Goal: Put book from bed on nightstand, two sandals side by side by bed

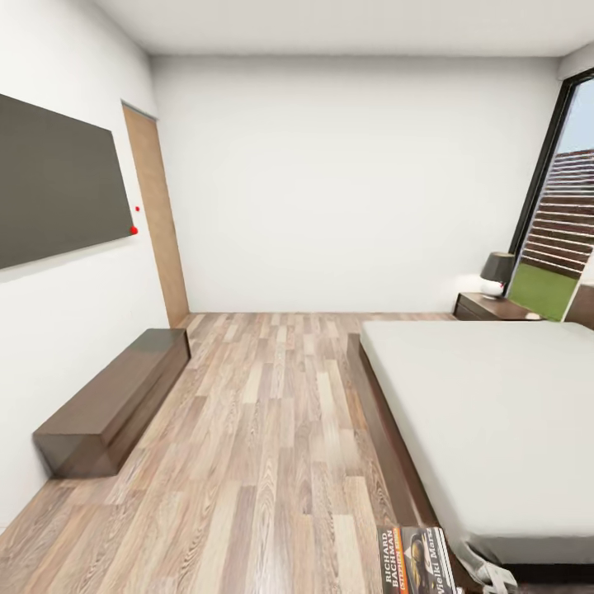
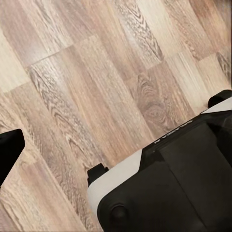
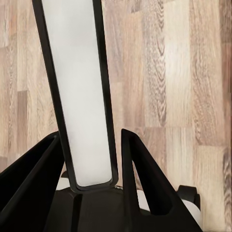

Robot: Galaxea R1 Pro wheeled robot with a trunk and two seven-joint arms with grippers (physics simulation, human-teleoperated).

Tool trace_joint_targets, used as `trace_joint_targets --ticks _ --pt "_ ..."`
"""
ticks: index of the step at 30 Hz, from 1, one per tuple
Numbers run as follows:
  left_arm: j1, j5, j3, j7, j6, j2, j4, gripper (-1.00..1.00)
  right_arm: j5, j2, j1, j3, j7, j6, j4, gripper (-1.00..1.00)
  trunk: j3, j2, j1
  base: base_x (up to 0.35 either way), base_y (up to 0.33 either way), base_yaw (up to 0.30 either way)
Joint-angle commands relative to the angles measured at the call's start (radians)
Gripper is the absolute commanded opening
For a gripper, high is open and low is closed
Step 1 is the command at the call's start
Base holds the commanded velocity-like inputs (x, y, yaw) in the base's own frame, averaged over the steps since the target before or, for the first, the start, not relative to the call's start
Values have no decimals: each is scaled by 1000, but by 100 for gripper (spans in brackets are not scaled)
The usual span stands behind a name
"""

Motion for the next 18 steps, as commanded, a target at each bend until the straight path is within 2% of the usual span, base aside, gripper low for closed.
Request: trace_joint_targets --ticks 1,6,18 --pt "0 -10 9 -3 -3 0 0 100 -12 0 -2 3 4 6 2 -100 -2 -2 1 0 0 -277" --pt "0 -10 9 -3 -3 0 0 100 -8 0 -2 4 4 6 2 -100 -4 -2 1 0 0 -177" --pt "0 -10 9 -3 -3 0 0 100 -12 0 -2 3 11 7 1 -100 -5 -2 1 2 0 -12"
